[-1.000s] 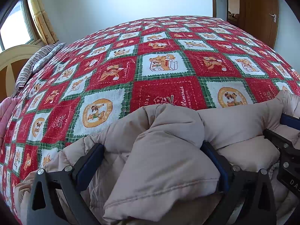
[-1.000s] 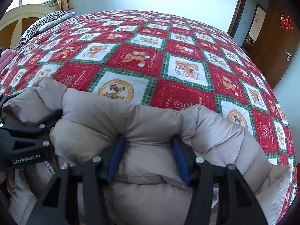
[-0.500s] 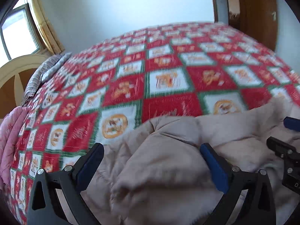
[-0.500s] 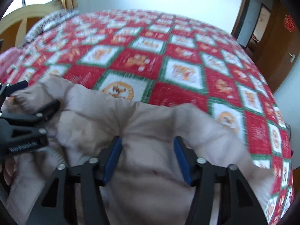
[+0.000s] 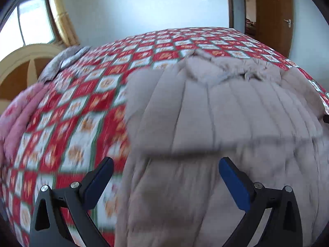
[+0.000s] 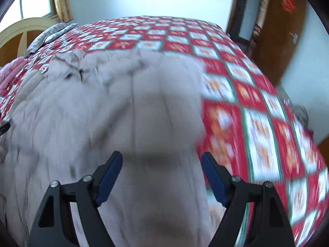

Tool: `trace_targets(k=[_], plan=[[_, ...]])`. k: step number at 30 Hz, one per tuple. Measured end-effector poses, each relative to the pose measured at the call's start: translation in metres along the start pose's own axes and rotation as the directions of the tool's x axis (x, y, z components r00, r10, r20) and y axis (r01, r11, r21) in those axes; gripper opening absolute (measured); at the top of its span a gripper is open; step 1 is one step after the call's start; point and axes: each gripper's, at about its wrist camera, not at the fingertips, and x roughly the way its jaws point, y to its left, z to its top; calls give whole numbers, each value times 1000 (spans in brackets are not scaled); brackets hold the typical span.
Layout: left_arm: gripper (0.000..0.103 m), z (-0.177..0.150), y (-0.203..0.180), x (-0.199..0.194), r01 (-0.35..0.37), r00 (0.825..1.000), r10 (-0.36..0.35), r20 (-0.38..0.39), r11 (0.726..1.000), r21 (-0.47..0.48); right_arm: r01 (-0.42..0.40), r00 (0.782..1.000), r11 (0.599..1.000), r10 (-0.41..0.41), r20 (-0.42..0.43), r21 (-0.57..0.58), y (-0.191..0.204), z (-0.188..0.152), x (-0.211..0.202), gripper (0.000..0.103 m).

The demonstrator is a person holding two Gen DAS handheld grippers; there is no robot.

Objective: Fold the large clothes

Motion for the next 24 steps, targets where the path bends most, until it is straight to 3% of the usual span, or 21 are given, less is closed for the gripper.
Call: trace_targets(k=[4, 10, 21, 24], plan=[[102, -57, 23, -27, -10, 999, 8, -31, 998, -65, 16, 1000, 998, -15, -17, 61, -19, -48, -20, 81], [102, -111, 26, -56, -6, 999, 4, -32, 997, -78, 0, 1000, 994, 1, -11, 110, -21, -104, -48, 81], [102, -168, 11, -90, 67, 998, -69, -7, 992, -111, -55, 998, 983, 56, 2, 176, -12, -183, -85, 81], [102, -181, 7, -97, 85, 996, -86, -1, 990, -114, -84, 996, 978, 84, 4, 192, -7, -200, -91, 76]])
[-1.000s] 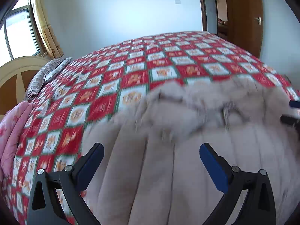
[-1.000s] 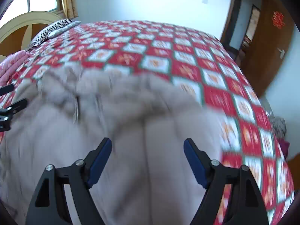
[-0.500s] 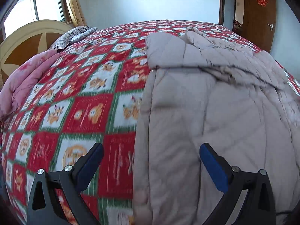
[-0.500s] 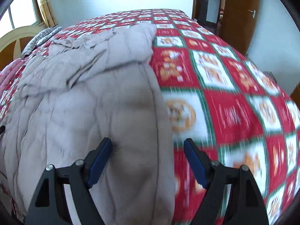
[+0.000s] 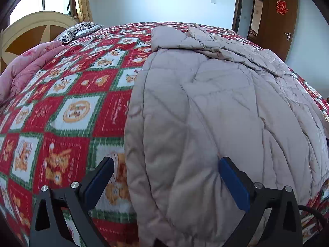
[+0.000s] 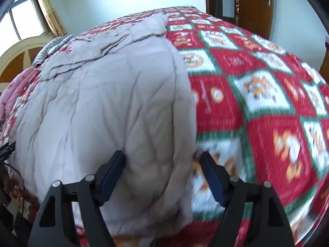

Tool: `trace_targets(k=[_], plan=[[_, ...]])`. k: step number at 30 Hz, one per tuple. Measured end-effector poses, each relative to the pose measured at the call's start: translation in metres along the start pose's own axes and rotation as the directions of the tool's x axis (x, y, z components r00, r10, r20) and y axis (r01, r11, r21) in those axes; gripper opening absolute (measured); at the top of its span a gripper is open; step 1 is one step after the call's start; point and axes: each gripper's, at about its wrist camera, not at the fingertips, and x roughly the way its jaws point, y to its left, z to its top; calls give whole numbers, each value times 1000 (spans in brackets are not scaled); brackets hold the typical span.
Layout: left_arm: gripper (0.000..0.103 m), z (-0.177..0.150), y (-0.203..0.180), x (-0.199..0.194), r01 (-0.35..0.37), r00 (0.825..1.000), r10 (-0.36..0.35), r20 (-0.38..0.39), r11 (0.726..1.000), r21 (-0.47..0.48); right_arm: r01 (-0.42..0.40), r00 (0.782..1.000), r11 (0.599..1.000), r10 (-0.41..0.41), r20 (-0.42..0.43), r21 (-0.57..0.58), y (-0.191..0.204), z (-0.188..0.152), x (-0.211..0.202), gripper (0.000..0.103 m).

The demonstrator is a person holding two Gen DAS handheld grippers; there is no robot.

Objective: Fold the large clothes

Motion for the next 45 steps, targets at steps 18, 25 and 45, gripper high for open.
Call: trace_targets(k=[18, 25, 45], plan=[[17, -18, -20, -25, 89, 995, -92, 42, 994, 68, -118, 988, 992, 114, 102, 40, 14, -29, -18, 16], [10, -4, -12, -91, 141, 975, -155, 162, 985, 95, -216, 955, 974, 196, 225, 67, 0, -26, -74, 11], [9, 122, 1, -137, 221, 892, -257, 372, 966, 137, -280, 837, 960, 249, 487, -10, 20, 92, -138, 10]])
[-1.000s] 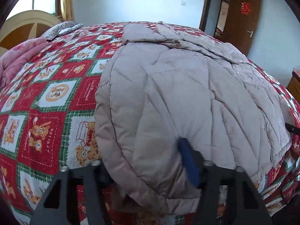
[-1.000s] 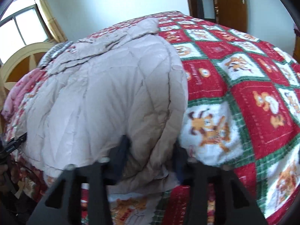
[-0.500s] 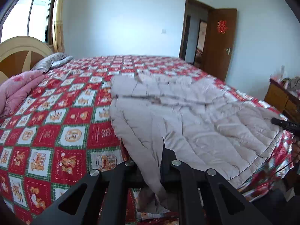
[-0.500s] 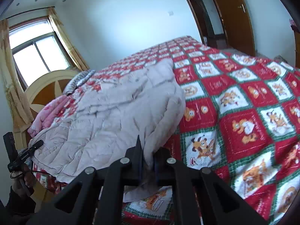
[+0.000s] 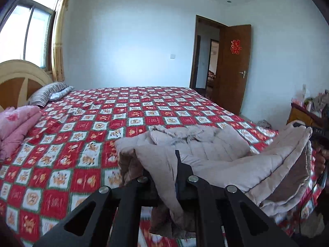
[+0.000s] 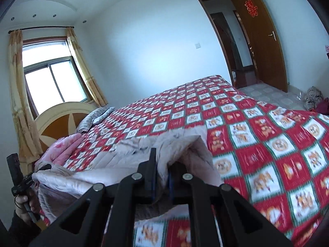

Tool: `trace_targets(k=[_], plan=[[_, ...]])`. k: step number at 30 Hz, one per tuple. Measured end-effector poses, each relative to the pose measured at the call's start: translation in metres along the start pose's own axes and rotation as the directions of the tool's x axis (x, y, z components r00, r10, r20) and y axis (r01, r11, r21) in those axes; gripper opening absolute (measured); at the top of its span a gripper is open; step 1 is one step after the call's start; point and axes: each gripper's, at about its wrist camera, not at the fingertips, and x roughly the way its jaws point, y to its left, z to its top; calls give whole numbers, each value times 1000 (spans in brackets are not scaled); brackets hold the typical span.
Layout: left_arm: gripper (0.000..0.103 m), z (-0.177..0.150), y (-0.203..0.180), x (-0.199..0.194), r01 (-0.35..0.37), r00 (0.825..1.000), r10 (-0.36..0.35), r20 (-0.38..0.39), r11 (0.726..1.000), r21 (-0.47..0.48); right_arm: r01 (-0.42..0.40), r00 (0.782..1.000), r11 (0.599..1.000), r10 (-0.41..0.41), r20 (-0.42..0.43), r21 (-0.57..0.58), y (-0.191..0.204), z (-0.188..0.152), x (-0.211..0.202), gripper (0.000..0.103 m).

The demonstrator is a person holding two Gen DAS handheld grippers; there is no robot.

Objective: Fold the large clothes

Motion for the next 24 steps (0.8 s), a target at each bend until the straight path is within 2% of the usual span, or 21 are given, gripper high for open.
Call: trace_targets(k=[3, 6, 11, 14, 17, 20, 22, 24], plan=[[14, 22, 18, 44, -17, 1000, 17, -8, 999, -48, 40, 999, 999, -40, 7, -12, 3, 20, 44, 10], [19, 36, 27, 85, -73, 997, 70, -39, 995, -66, 71, 997, 997, -71, 6, 3, -3, 36, 79, 10], [26, 47, 49, 136, -85, 994, 74, -77, 986, -144, 135, 991, 990, -135, -10, 36, -25, 53, 138, 10], [28, 49, 55, 175, -137, 985, 118, -127, 980, -148, 181, 983, 981, -180, -25, 66, -36, 55, 176, 10], [28, 48, 59, 213, -192, 968, 164, -190, 971, -143, 249, 968, 967, -248, -35, 54, -39, 50, 214, 10], [29, 43, 74, 250, -205, 955, 151, -254, 958, -202, 299, 954, 952, -295, -60, 66, -46, 46, 242, 10], [34, 40, 85, 266, -197, 956, 126, -264, 945, -261, 331, 943, 941, -326, -74, 73, -53, 45, 258, 11], [47, 39, 93, 273, -176, 965, 100, -243, 931, -318, 339, 940, 937, -332, -84, 85, -59, 44, 272, 18]])
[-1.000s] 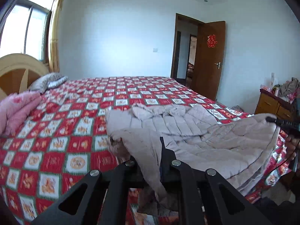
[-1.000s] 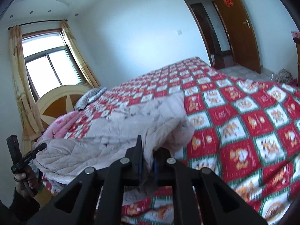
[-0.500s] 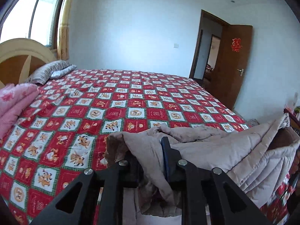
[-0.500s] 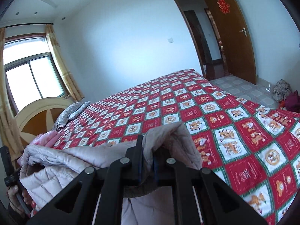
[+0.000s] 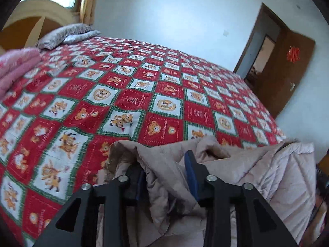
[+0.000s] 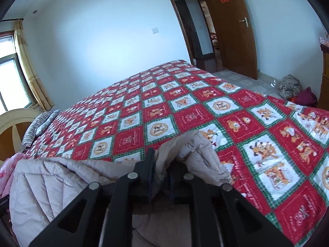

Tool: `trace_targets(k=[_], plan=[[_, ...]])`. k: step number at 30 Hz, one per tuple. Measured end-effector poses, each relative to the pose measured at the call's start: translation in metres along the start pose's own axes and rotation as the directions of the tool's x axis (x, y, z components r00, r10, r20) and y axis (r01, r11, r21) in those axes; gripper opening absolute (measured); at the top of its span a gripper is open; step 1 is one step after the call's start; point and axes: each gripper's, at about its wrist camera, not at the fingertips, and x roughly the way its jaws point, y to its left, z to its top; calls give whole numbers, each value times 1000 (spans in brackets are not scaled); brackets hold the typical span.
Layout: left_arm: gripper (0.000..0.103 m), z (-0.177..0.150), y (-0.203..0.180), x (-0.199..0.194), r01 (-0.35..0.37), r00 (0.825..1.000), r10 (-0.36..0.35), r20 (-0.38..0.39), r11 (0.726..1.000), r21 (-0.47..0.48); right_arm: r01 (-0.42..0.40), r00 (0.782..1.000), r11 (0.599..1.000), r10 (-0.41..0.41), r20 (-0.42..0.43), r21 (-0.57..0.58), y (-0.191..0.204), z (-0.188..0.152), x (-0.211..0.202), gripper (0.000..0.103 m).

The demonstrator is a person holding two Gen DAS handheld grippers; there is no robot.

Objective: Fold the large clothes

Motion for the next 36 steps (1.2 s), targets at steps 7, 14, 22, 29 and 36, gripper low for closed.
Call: trace_targets(k=[7, 14, 22, 29, 36], plan=[[79, 12, -8, -4, 78, 993, -77, 91, 997, -12, -74, 997, 997, 74, 2, 22, -4, 0, 19, 53], [94, 16, -28, -6, -148, 978, 135, 162, 987, 67, -140, 986, 988, 134, 102, 60, -8, 5, 4, 80], [98, 9, -61, -9, -294, 942, 256, 217, 942, 163, -11, 982, 993, 33, 187, -115, 35, 12, -14, 87], [99, -31, -107, 8, -474, 866, 382, 323, 833, 286, -12, 984, 906, 86, 155, -423, 115, -37, -5, 92], [99, -8, -76, 59, -478, 876, 447, 184, 855, 200, 92, 995, 864, -56, 88, -494, 125, -44, 48, 93]])
